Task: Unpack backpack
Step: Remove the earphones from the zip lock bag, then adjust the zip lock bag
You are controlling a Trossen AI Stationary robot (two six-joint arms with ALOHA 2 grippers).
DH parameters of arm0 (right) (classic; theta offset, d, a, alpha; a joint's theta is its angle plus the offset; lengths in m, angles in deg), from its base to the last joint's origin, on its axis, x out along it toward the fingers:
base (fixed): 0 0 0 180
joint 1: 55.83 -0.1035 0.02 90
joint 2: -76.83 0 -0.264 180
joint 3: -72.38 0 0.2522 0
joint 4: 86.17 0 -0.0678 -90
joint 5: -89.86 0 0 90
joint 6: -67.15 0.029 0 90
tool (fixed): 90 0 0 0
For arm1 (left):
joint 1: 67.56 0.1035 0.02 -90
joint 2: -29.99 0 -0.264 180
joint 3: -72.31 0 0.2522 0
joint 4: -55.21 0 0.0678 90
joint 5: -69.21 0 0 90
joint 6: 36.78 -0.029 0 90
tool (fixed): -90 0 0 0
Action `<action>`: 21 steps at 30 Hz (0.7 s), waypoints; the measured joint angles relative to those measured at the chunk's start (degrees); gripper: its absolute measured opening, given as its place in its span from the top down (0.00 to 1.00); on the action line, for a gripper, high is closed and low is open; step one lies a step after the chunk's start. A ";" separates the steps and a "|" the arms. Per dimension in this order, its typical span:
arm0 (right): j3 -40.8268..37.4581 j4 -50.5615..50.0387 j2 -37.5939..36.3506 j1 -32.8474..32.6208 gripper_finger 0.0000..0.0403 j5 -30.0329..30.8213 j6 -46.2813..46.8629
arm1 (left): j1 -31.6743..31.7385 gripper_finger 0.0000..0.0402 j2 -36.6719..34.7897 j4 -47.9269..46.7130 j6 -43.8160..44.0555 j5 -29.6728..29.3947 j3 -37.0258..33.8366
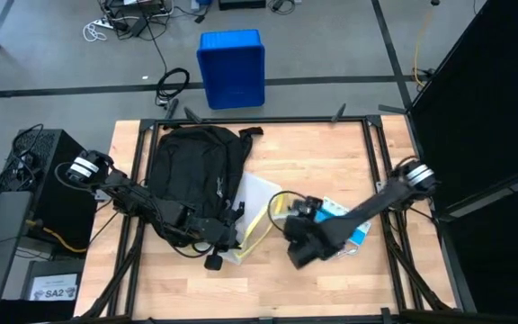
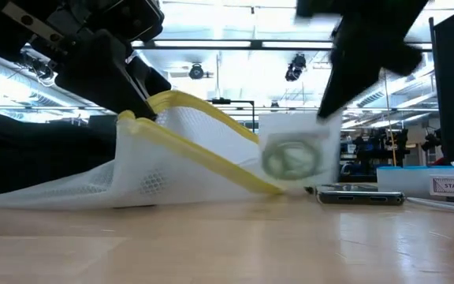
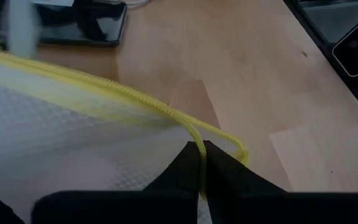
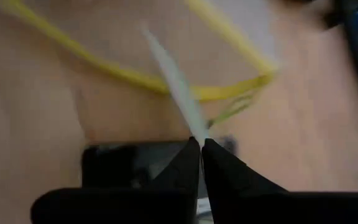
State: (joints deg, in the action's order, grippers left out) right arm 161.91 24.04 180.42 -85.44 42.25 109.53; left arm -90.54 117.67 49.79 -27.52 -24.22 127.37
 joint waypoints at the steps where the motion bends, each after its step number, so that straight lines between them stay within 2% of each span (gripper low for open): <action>1: 0.00 -0.77 -1.62 -0.92 1.00 1.84 1.44 | 0.03 1.00 0.00 -0.05 0.00 -0.11 0.00; 4: 0.08 -1.69 -7.10 -2.97 1.00 5.33 4.24 | 0.03 1.00 0.00 -0.16 0.00 -0.39 0.00; 10: 0.14 -2.29 -13.83 -6.74 1.00 6.16 7.33 | 0.03 1.00 0.00 -0.17 0.00 -0.59 0.00; 17: 0.13 -1.23 -11.99 -8.57 1.00 4.11 6.99 | 0.05 1.00 0.00 -0.03 0.00 -0.65 0.00; 21: 0.09 2.88 -8.87 -5.99 1.00 4.18 2.50 | 0.05 1.00 0.00 0.71 0.00 -0.71 -0.02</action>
State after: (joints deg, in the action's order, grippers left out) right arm 162.00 26.92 171.54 -91.42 46.43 112.03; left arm -90.48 117.67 50.51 -27.52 -24.93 127.35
